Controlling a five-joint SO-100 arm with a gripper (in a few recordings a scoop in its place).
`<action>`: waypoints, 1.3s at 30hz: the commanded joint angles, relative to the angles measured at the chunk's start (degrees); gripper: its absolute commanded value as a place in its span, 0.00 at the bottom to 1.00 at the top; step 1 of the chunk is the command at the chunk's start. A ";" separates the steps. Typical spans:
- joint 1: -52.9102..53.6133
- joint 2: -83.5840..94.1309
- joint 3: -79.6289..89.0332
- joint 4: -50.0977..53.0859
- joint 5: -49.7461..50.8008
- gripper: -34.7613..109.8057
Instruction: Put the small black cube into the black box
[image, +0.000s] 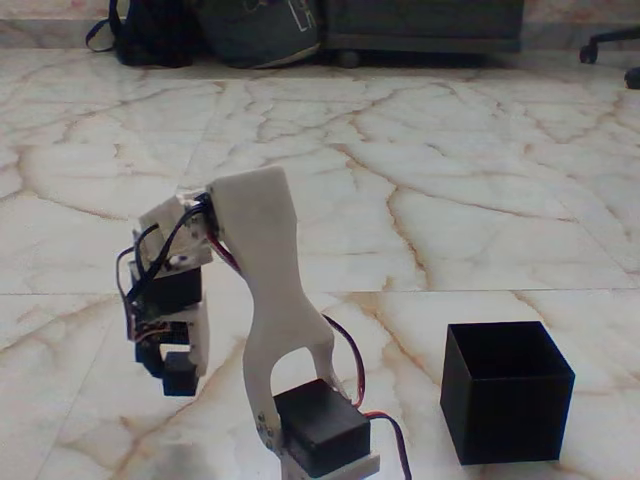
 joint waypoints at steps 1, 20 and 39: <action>1.58 4.39 -2.81 1.67 -1.41 0.24; 22.85 12.13 -10.37 13.89 -14.85 0.24; 53.96 11.78 -22.15 24.79 -37.18 0.24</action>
